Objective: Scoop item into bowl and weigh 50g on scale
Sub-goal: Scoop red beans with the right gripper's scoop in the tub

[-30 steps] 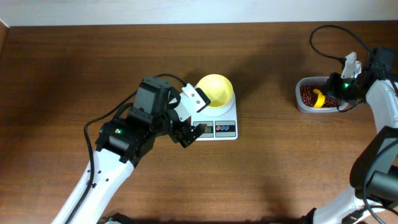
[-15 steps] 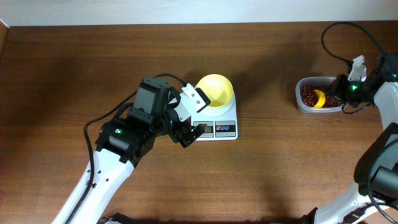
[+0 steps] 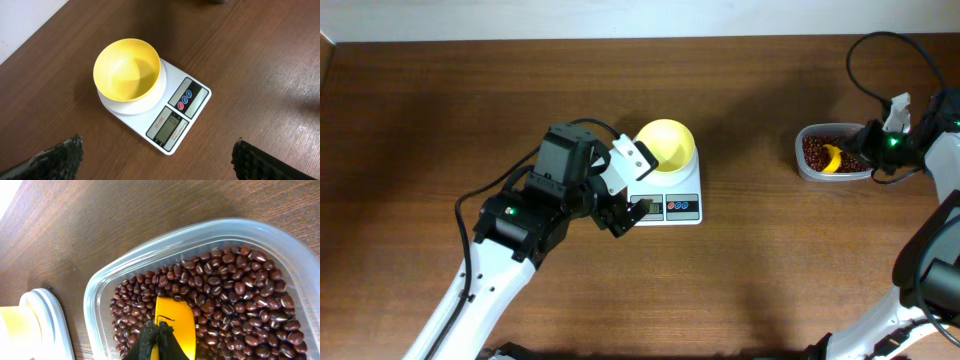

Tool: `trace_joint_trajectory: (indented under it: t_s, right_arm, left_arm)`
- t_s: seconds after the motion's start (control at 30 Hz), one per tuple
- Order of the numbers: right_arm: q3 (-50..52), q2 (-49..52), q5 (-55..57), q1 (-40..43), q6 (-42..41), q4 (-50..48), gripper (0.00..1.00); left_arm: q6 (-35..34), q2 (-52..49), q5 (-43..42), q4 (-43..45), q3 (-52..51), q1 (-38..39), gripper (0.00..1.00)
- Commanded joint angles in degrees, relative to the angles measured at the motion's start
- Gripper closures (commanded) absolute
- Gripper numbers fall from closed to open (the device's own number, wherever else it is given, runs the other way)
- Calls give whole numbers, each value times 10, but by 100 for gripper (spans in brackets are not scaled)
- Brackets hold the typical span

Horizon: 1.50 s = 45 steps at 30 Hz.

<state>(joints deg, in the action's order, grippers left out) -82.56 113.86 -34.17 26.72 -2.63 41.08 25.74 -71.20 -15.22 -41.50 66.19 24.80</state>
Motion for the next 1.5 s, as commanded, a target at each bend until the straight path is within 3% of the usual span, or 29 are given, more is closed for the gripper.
trace_joint_trajectory:
  t_s: [0.0, 1.03, 1.47]
  right_arm:
    - [23, 39, 28, 8, 4, 15, 96]
    - [23, 45, -32, 72, -28, -32, 96]
    - [23, 45, -149, 76, -23, -39, 96]
  left_arm:
    - [5, 5, -11, 1, -3, 1, 1]
    - [5, 5, -11, 1, -3, 1, 1]
    - [5, 5, -11, 1, -3, 1, 1]
